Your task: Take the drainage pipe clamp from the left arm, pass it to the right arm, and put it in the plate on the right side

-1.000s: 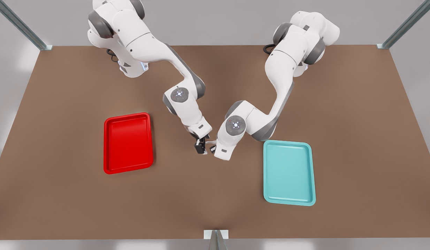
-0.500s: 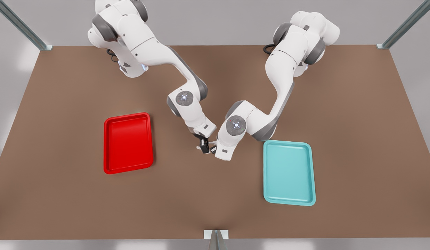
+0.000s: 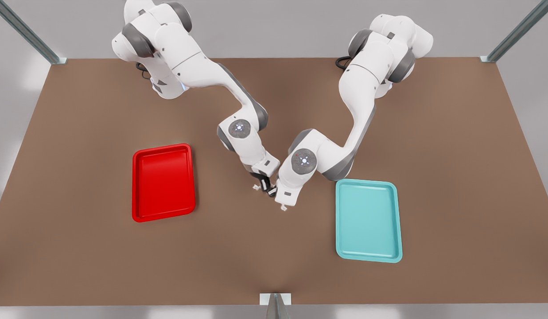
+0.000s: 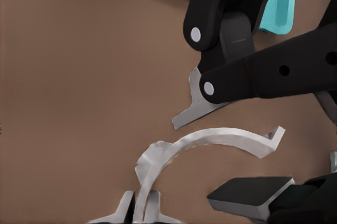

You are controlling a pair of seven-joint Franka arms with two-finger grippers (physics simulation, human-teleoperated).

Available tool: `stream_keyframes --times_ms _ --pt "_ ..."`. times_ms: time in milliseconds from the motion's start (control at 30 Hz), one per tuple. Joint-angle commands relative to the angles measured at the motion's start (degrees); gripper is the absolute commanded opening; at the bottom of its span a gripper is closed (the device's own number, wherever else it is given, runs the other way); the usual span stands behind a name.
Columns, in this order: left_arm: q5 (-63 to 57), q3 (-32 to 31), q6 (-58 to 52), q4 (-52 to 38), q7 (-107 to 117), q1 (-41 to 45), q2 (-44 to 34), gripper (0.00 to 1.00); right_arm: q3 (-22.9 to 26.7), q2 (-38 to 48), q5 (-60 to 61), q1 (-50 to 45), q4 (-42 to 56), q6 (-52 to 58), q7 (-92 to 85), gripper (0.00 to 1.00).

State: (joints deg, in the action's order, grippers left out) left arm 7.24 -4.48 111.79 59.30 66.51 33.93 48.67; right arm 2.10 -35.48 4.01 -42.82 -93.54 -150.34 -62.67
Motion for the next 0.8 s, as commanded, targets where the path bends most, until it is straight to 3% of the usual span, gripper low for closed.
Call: stream_keyframes --times_ms 0,200,300,400,500,767 --pt "0.50 -0.01 0.98 -0.06 1.52 -0.10 -0.07 1.00 0.01 0.06 0.03 0.19 0.28 0.22 -2.99 0.21" --pt "0.06 0.17 -19.32 -2.78 -4.72 -9.50 -4.72 1.00 0.36 0.59 -0.41 2.56 -0.86 1.97 -3.60 0.21" --pt "-8.38 0.17 -36.55 -2.87 -44.61 -15.21 -10.87 1.00 0.54 5.59 -0.58 8.36 -5.07 8.74 -8.95 0.21" --pt "-10.40 -0.18 -37.96 0.55 -48.75 -21.10 -15.71 1.00 0.45 10.69 -0.23 18.90 -9.03 16.74 -25.30 0.21" --pt "-10.93 -0.27 -29.08 16.28 -56.14 -22.33 -25.11 1.00 0.36 14.03 0.30 25.76 -15.18 16.92 -32.16 0.21" --pt "-10.58 -4.40 -29.96 17.34 -55.88 -22.07 -26.88 1.00 0.27 17.11 1.18 36.93 -29.86 12.79 -34.54 0.21"
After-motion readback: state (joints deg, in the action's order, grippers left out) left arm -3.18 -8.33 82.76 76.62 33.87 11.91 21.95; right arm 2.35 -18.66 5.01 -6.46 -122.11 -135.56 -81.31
